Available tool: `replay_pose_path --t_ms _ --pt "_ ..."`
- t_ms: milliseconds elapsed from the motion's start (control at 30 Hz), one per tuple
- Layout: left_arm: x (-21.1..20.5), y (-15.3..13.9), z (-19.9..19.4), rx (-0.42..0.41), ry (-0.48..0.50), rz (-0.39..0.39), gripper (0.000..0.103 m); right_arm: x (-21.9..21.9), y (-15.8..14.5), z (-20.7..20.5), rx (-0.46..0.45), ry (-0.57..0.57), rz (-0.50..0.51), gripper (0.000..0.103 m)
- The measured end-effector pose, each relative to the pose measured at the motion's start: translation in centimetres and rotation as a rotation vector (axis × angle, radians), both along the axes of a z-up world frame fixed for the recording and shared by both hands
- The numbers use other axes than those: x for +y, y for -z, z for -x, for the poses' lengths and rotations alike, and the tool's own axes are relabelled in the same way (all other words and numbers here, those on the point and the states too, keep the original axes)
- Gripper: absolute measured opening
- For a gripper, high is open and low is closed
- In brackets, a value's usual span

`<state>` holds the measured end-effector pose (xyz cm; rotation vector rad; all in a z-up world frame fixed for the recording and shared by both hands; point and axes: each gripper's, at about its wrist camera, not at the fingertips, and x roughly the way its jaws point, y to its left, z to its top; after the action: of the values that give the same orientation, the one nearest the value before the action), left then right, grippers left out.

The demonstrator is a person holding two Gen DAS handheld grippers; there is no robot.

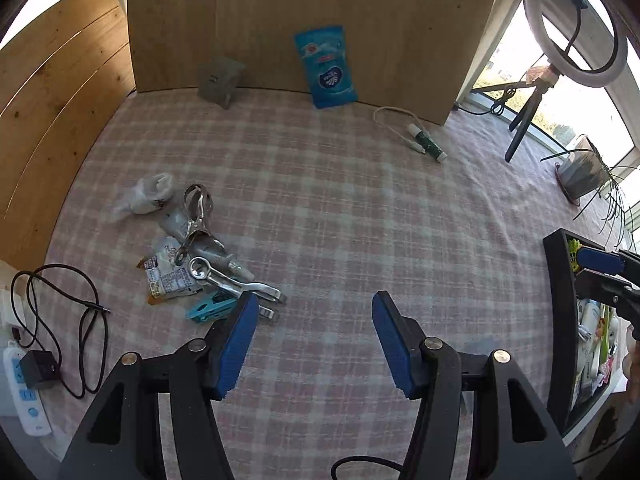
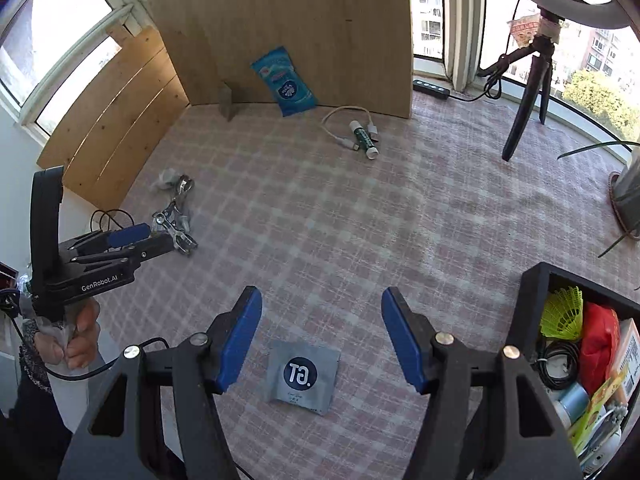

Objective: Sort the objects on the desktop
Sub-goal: 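Move both grippers back over the pile of metal clips and blue clothespin, then grasp the blue clothespin with the left gripper while the right grasps a silver clip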

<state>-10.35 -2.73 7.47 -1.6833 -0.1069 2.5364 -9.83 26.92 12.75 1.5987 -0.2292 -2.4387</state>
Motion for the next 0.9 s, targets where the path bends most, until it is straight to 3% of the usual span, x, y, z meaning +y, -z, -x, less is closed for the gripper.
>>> replay_pose_path --t_ms 233,467,833,900 --pt "-5.0 3.5 -0.1 -0.040 0.078 0.066 0.053 -10.8 2.8 4.0 -0.036 -0.258 -0.018 0.061" --pt "-5.8 6.1 1.5 -0.072 0.168 0.106 0.044 -18.6 6.4 7.2 -0.078 -0.412 -0.043 0.057" --pt "-5.9 7.4 3.1 -0.089 0.280 0.075 0.043 -23.6 10.1 10.3 -0.103 -0.473 -0.114 0.049" --pt "-5.7 7.4 3.3 -0.087 0.298 0.075 0.043 -24.0 10.6 10.6 -0.116 -0.476 -0.108 0.044"
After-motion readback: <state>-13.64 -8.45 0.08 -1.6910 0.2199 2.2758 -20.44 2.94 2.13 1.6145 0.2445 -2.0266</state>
